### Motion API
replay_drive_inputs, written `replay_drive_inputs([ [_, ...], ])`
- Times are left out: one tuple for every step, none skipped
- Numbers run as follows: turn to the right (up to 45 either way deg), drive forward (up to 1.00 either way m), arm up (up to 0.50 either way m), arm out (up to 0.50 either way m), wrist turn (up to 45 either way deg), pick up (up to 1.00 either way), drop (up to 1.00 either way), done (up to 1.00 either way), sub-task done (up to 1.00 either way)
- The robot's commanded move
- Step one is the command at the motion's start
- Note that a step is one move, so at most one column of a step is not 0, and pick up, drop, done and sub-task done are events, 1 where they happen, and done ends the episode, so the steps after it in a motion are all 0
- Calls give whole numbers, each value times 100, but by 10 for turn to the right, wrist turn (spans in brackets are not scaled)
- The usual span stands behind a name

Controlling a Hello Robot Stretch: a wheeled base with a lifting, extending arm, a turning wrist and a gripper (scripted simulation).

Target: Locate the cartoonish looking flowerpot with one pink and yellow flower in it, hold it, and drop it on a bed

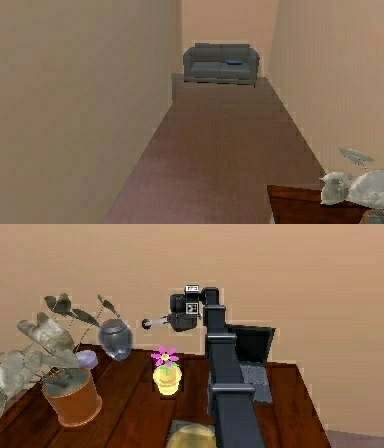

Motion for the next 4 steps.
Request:
replay_drive_inputs([
  [0, 0, -30, 0, 0, 0, 0, 0, 0],
  [0, 0, 0, 0, 0, 100, 0, 0, 0],
  [0, 0, 10, 0, 0, 0, 0, 0, 0],
  [0, 0, 26, 0, 0, 0, 0, 0, 0],
])
